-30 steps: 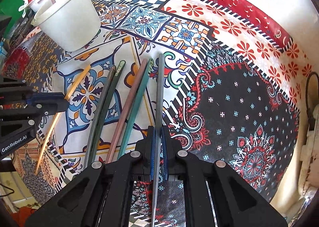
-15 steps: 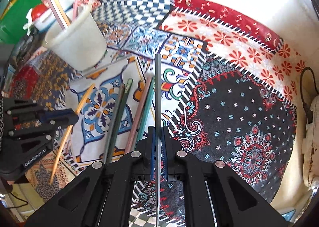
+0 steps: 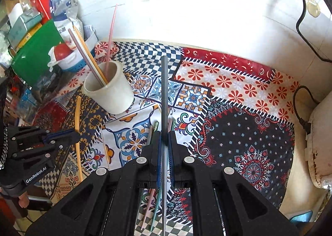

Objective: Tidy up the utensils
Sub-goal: 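Lift the orange stick with the left tool while the right tool carries the grey stick toward the cup, then lower the orange stick into the white cup while the right tool inserts the grey stick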

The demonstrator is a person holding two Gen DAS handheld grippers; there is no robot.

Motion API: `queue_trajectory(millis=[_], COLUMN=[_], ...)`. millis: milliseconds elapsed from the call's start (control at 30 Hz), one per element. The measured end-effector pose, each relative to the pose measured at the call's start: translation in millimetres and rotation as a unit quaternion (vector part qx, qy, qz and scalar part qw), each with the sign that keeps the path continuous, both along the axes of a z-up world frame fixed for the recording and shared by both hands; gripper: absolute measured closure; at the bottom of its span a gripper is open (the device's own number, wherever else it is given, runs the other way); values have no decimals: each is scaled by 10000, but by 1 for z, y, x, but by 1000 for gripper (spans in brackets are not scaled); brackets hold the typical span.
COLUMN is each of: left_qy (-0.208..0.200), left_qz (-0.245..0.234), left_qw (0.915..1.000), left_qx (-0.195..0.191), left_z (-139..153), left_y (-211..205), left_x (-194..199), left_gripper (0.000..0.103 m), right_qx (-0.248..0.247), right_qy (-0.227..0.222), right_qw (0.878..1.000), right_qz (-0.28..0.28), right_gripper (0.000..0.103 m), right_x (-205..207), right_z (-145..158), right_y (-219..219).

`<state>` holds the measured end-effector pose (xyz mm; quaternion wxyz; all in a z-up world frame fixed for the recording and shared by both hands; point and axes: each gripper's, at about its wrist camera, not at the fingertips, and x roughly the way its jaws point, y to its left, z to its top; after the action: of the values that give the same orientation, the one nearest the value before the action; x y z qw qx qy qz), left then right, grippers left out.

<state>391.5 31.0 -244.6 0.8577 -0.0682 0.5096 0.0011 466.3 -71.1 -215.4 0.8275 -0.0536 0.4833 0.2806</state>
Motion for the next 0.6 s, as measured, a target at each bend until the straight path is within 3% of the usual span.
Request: queue_trajectory(millis=[600], left_qy=[-1087], left_qz=[518], left_qw=[9927], left_qx=[-67], left_z=[83], left_y=[34], left_x=[-20], left_gripper=[99], right_qx=[726], right_qy=[-773], right_qw=[9943], right_qz=[93], right_gripper=[98], right_x=[4], right_z=[67], right_y=[29])
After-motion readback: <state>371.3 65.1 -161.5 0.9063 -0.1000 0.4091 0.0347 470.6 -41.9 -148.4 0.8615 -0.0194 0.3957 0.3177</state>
